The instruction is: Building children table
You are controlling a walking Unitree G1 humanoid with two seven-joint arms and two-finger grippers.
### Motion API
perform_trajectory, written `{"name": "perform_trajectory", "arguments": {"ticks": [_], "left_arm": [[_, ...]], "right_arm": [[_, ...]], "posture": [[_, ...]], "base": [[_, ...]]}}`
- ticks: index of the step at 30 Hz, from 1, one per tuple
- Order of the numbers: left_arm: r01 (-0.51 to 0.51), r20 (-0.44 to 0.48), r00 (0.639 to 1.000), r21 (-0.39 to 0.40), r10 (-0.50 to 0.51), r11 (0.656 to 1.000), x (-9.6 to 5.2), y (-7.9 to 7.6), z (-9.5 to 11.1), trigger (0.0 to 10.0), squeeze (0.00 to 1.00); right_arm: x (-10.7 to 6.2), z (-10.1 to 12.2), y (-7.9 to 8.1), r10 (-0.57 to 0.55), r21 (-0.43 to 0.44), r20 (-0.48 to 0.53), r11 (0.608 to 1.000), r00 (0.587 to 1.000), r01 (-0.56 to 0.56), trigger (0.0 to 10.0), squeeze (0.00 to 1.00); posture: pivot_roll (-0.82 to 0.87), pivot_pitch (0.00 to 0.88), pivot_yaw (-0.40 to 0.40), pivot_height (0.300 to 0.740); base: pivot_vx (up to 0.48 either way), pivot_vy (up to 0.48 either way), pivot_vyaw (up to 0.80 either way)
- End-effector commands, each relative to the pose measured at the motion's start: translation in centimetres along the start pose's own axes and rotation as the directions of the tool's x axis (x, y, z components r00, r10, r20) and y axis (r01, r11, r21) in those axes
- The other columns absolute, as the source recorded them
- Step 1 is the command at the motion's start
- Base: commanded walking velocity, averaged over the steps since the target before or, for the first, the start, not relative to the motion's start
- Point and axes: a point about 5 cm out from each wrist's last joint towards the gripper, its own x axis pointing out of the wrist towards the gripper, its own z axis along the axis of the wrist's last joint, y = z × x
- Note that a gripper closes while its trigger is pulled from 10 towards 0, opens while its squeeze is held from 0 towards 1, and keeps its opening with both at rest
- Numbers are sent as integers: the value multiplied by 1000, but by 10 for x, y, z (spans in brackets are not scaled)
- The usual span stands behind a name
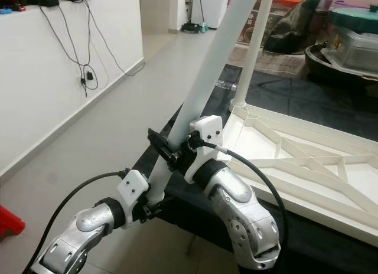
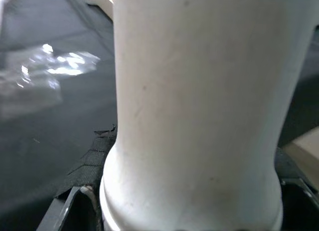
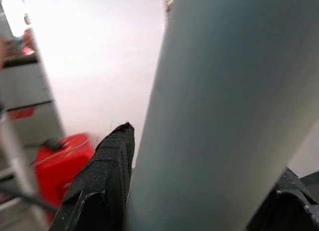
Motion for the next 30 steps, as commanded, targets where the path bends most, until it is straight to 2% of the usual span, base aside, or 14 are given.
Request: {"name": "perform_trajectory", "arguments": {"ticks": [1, 3, 6, 9, 11, 12, 14, 19, 22, 30], "left_arm": [[22, 4, 1000, -22, -22, 1000, -5, 1, 1, 10000, 0], [35, 3, 999, -29, -35, 999, -7, 0, 0, 10000, 0], [97, 3, 995, -77, -97, 992, -13, -2, 0, 10000, 0], [125, 2, 992, -96, -125, 988, -15, -4, 0, 10000, 0], [190, 9, 982, -147, -191, 971, -17, -11, 0, 10000, 0], [190, 9, 982, -147, -191, 971, -17, -11, 0, 10000, 0], [252, 18, 967, -192, -254, 948, -21, -18, 1, 10000, 0], [334, 17, 940, -253, -341, 908, -28, -24, 0, 10000, 0], [365, 14, 927, -270, -375, 891, -32, -25, 0, 10000, 0], [393, -8, 912, -275, -411, 877, -37, -25, -2, 10000, 0]], "right_arm": [[-5, -1, -6, 36, 24, -27, 999, 999, -35, 10000, 0], [-7, -1, -6, 72, 33, -39, 997, 997, -71, 10000, 0], [-14, 1, -3, 180, 111, -44, 978, 983, -175, 10000, 0], [-15, 1, -3, 208, 128, -36, 971, 978, -202, 10000, 0], [-15, 1, -1, 232, 145, -31, 963, 972, -225, 10000, 0], [-15, 1, -1, 232, 145, -31, 963, 972, -225, 10000, 0], [-15, 0, 0, 264, 158, -34, 954, 964, -256, 10000, 0], [-16, -2, 4, 330, 181, -42, 931, 943, -317, 10000, 0], [-17, -3, 7, 369, 199, -55, 915, 928, -352, 10000, 0], [-19, -6, 13, 431, 234, -79, 884, 899, -404, 10000, 0]], "posture": [[125, 0, -53, 740], [126, 0, -56, 740], [128, 0, -57, 740], [128, 0, -57, 740], [128, 0, -56, 740], [128, 0, -56, 740], [128, 0, -55, 740], [128, 0, -54, 740], [128, 0, -54, 740], [128, 0, -56, 740]], "base": [[0, 0, 0], [0, 0, 0], [0, 0, 0], [0, 0, 0], [0, 0, 0], [0, 0, 0], [0, 0, 0], [0, 0, 0], [0, 0, 0], [0, 0, 0]]}}
